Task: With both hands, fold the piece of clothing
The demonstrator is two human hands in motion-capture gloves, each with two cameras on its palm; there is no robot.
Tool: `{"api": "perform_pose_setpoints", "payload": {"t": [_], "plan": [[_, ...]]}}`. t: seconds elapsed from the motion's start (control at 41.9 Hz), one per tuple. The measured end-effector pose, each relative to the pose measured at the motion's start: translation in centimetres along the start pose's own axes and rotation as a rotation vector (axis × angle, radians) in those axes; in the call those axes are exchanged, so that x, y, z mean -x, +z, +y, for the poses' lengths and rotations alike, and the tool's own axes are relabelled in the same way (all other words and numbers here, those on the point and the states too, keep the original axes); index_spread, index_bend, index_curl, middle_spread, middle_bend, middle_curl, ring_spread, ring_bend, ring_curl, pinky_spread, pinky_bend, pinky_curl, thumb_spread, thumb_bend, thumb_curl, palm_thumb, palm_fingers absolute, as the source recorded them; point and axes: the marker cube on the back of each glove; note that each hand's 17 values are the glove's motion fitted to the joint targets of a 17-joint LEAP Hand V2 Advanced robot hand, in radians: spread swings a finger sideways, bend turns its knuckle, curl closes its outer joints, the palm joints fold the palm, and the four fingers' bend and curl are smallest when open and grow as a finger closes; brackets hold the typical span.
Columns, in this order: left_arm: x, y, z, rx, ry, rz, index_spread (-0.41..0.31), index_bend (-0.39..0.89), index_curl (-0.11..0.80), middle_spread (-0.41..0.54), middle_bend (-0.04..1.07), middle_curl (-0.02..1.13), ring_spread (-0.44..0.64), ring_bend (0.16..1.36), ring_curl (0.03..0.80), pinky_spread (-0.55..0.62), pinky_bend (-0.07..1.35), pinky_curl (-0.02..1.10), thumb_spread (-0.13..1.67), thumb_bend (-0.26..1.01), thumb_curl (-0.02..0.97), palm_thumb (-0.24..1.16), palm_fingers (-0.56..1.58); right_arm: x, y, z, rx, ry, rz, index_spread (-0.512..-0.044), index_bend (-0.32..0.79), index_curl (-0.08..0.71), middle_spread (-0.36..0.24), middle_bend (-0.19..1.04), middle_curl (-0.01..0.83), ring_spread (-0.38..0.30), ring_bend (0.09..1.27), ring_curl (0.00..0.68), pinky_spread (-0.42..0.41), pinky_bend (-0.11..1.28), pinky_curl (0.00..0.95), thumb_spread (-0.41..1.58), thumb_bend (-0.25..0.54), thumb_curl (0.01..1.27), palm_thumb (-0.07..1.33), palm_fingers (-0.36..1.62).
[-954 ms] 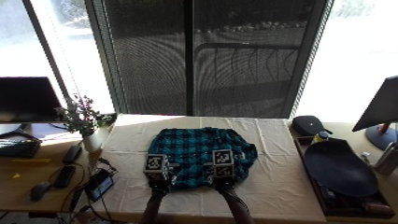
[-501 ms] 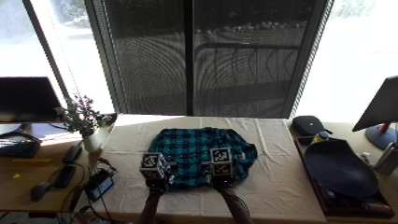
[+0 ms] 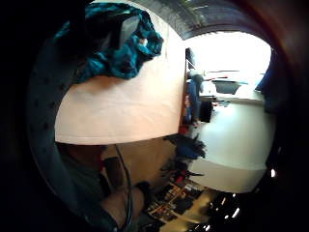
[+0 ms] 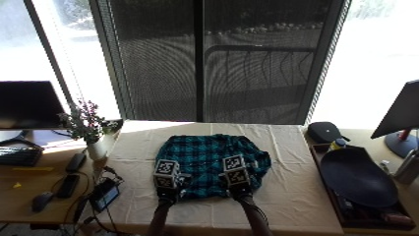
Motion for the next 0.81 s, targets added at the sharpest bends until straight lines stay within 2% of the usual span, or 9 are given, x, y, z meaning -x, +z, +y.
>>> {"api": "perform_pose_setpoints", "payload": {"t": [0.167,0.334,0.477,0.549,0.573,0.644,0.692,0.764,0.811], "plan": [[-0.5,5.9,-2.0,0.161,0.005,0.000,-0.102,0.08,0.207,-0.055,0.18,0.36,0.11,0.55,0.313,0.18,0.58,0.30,1.06,0.06,0.303,0.60,0.33,-2.1,4.9,-2.9,0.070,0.058,-0.030,-0.440,0.07,0.193,0.010,0.18,0.242,0.211,0.33,0.212,0.255,0.83,0.367,1.03,0.046,0.27,0.46,0.08],[-0.3,9.4,-1.1,0.356,-0.023,0.091,-0.048,0.04,0.176,0.075,0.15,0.34,0.22,0.57,0.318,0.21,0.71,0.34,1.01,-0.01,0.313,0.58,0.12,-3.0,8.3,-4.3,0.098,0.080,-0.103,-0.442,0.06,0.157,0.011,0.20,0.268,0.211,0.39,0.239,0.243,0.87,0.378,0.97,-0.013,0.29,0.47,0.04],[0.2,10.5,-1.0,0.364,-0.031,0.053,0.023,0.05,0.140,0.200,0.19,0.33,0.32,0.64,0.323,0.25,0.79,0.36,1.02,-0.03,0.311,0.54,0.01,-2.5,10.2,-6.4,0.002,0.022,-0.166,-0.440,0.07,0.136,-0.009,0.24,0.295,0.188,0.45,0.262,0.222,0.85,0.370,0.95,-0.024,0.30,0.49,0.07],[0.4,10.5,-2.3,0.203,-0.002,-0.003,0.013,0.11,0.155,0.200,0.21,0.33,0.31,0.66,0.313,0.25,0.77,0.34,1.03,-0.03,0.309,0.53,0.08,-2.1,10.7,-7.0,-0.072,-0.001,-0.232,-0.437,0.14,0.155,-0.052,0.29,0.316,0.110,0.49,0.272,0.204,0.77,0.343,0.97,-0.009,0.30,0.52,0.18],[0.8,10.7,-3.2,0.121,0.010,-0.036,-0.041,0.32,0.221,0.118,0.23,0.35,0.25,0.61,0.302,0.21,0.70,0.32,1.04,-0.03,0.306,0.53,0.30,-2.1,10.7,-7.3,-0.119,-0.006,-0.249,-0.434,0.20,0.175,-0.072,0.32,0.323,0.066,0.49,0.267,0.198,0.71,0.322,0.99,0.000,0.31,0.54,0.25],[1.7,12.2,-5.0,0.007,0.033,-0.091,-0.108,0.45,0.275,-0.013,0.27,0.34,0.13,0.56,0.266,0.13,0.60,0.27,1.07,-0.01,0.308,0.54,0.58,-2.1,11.0,-8.9,-0.286,-0.016,-0.266,-0.420,0.42,0.257,-0.137,0.32,0.327,-0.042,0.47,0.259,0.191,0.51,0.270,1.05,0.030,0.32,0.61,0.45],[1.8,12.8,-5.5,0.004,0.049,-0.085,-0.154,0.46,0.294,-0.081,0.29,0.35,0.03,0.55,0.264,0.05,0.59,0.27,1.09,0.00,0.311,0.57,0.75,-1.9,12.5,-9.5,-0.284,-0.042,-0.281,-0.399,0.54,0.310,-0.178,0.32,0.335,-0.115,0.49,0.272,0.160,0.40,0.246,1.09,0.050,0.32,0.65,0.60],[2.0,11.9,-5.4,0.002,0.087,-0.094,-0.208,0.38,0.294,-0.172,0.33,0.36,-0.11,0.56,0.273,-0.11,0.61,0.28,1.10,0.00,0.317,0.60,1.02,-1.6,13.2,-7.9,-0.207,-0.104,-0.283,-0.368,0.53,0.319,-0.218,0.38,0.354,-0.208,0.51,0.268,0.085,0.30,0.215,1.14,0.065,0.32,0.69,0.81],[2.0,10.4,-4.6,0.029,0.120,-0.110,-0.228,0.32,0.299,-0.210,0.36,0.39,-0.18,0.56,0.293,-0.18,0.61,0.30,1.10,0.00,0.318,0.62,1.10,-1.5,12.2,-6.0,-0.182,-0.153,-0.272,-0.353,0.44,0.316,-0.244,0.40,0.366,-0.259,0.55,0.285,0.004,0.34,0.229,1.15,0.079,0.33,0.73,0.97]]}}
